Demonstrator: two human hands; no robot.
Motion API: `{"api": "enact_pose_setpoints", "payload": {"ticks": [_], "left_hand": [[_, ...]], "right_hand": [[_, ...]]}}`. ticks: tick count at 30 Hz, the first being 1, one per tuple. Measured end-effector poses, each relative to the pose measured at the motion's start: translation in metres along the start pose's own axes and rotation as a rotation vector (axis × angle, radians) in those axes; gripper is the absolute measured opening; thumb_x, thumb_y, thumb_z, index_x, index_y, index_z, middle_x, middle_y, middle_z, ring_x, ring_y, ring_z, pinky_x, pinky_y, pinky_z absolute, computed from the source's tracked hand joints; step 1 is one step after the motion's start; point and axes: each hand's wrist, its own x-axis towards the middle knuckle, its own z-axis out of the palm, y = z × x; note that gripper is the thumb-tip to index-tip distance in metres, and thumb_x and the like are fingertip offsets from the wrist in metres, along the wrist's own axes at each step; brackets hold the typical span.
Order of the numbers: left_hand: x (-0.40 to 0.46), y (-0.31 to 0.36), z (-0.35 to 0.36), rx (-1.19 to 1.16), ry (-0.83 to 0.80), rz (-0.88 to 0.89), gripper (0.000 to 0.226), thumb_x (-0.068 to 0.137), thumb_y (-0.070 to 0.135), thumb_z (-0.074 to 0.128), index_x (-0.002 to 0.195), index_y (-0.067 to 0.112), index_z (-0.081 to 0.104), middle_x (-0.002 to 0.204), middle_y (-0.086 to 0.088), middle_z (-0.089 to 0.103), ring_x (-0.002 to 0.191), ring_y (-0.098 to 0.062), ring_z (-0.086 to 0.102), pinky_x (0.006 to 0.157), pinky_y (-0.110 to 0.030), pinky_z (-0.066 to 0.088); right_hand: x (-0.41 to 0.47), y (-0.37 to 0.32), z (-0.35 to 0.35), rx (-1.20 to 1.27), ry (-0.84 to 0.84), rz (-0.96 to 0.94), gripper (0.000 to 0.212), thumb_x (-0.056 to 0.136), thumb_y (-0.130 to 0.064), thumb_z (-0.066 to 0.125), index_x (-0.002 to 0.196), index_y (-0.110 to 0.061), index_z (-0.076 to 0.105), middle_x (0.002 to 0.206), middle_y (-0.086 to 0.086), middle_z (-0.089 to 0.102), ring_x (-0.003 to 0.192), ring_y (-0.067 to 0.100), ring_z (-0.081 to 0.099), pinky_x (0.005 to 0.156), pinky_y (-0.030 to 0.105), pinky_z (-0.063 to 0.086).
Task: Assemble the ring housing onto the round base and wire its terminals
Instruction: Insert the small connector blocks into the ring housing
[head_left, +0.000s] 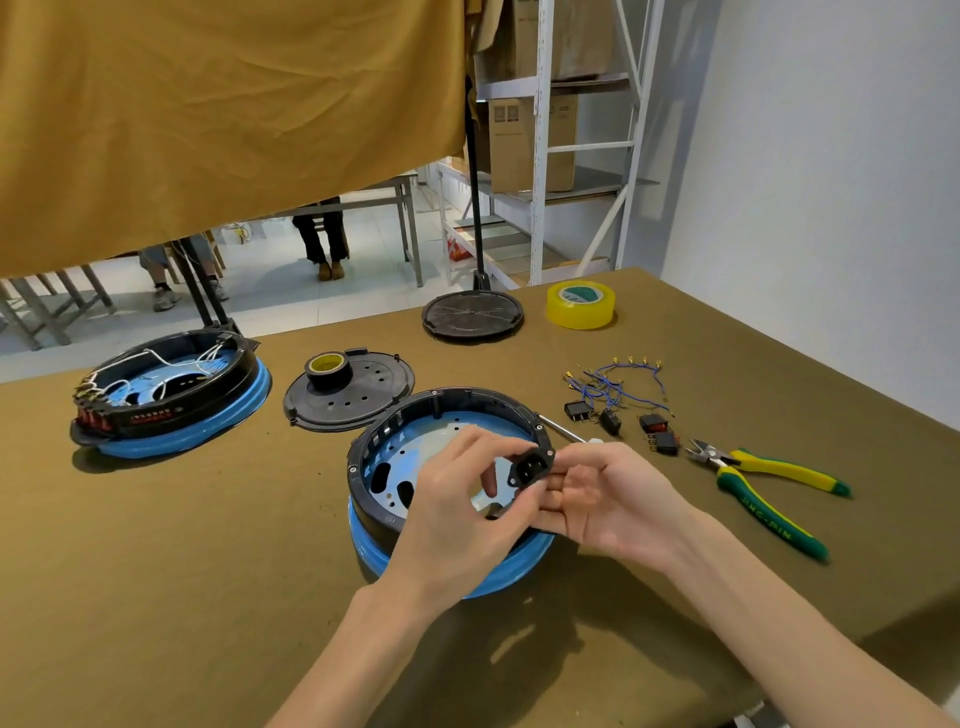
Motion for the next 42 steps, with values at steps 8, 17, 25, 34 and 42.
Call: {"api": "enact_pose_setpoints", "payload": {"ticks": [8,17,25,34,42], "left_hand": [[0.007,0.001,0.003,-0.121,-0.022,-0.168,0.027,0.088,0.039,0.079,0.110,0.027,0.069,0.094,0.015,0.071,0.090,-0.016,0.068,0.079,-0.026,0.057],[0.015,0.001,-0.003,-0.024,-0.060,-0.095,0.029,0.088,0.028,0.080,0.113,0.030,0.065,0.078,0.015,0.068,0.081,-0.008,0.069,0.081,-0.017,0.053],[0.015,0.001,-0.003,-0.110,-0.126,-0.194,0.008,0.103,0.029,0.061,0.101,0.026,0.053,0.083,0.015,0.075,0.082,-0.008,0.074,0.074,-0.023,0.057],[0.008,0.000,-0.003,0.069,-0.213,-0.195,0.023,0.094,0.053,0.057,0.096,0.036,0.071,0.091,0.018,0.065,0.089,-0.010,0.064,0.076,-0.031,0.054],[0.004,0.000,0.000,-0.046,-0.101,-0.320,0.023,0.094,0.028,0.073,0.115,0.037,0.068,0.090,0.014,0.070,0.086,-0.013,0.069,0.079,-0.025,0.057]], "right_hand": [[-0.003,-0.010,-0.001,-0.338,0.086,-0.150,0.036,0.100,-0.013,0.061,0.127,0.010,0.059,0.109,0.026,0.063,0.088,0.030,0.069,0.076,0.035,0.061],[-0.004,-0.005,-0.004,-0.253,0.067,-0.154,0.030,0.097,-0.009,0.064,0.122,0.008,0.063,0.107,0.025,0.067,0.093,0.032,0.072,0.078,0.037,0.062],[-0.007,-0.009,0.000,-0.420,0.153,-0.249,0.014,0.098,-0.012,0.064,0.111,-0.007,0.067,0.094,0.015,0.069,0.080,0.030,0.069,0.068,0.036,0.061],[-0.015,-0.013,-0.005,-0.594,0.151,-0.335,0.024,0.098,-0.008,0.065,0.122,-0.009,0.067,0.102,0.019,0.076,0.088,0.031,0.074,0.076,0.033,0.061],[0.002,-0.027,-0.007,-0.725,0.240,-0.218,0.025,0.088,-0.029,0.081,0.099,-0.006,0.076,0.084,0.017,0.077,0.071,0.022,0.072,0.066,0.026,0.060]]}}
